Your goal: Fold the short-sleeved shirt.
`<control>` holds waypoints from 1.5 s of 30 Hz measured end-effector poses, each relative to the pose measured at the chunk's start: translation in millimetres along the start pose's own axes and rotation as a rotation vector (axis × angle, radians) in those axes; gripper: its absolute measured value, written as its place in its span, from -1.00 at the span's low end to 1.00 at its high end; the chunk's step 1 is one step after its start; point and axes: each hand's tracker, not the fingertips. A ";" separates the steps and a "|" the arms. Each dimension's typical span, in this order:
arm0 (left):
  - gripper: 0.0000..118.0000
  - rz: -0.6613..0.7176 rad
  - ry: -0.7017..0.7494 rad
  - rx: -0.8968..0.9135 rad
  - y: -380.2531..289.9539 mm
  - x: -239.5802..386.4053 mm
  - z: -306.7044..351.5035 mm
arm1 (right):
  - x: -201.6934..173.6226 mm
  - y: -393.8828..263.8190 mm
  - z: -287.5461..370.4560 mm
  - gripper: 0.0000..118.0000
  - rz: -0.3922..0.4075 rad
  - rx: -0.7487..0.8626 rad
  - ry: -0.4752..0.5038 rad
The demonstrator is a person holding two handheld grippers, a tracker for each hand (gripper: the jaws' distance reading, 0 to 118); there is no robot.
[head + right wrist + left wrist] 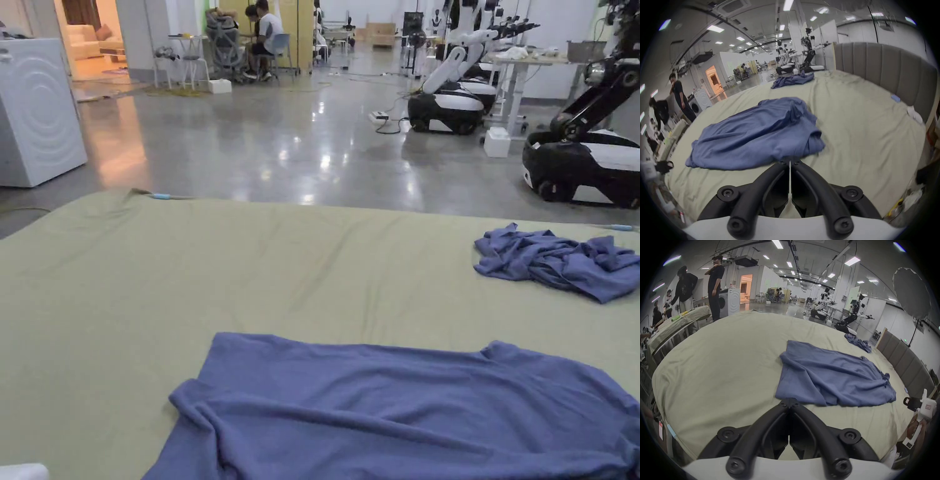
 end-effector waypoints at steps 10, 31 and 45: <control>-0.54 -0.071 -0.011 -0.112 25.1 -20.5 -85.4 | 15.1 9.5 11.0 -0.93 0.004 0.028 -0.058; -0.86 -0.174 0.005 -0.301 34.3 -9.7 -115.9 | 33.1 44.3 -36.3 -0.57 0.022 -0.027 -0.050; -0.86 -0.140 0.014 -0.311 32.3 -9.2 -116.6 | 39.6 61.8 -131.0 -0.10 0.172 -0.343 -0.043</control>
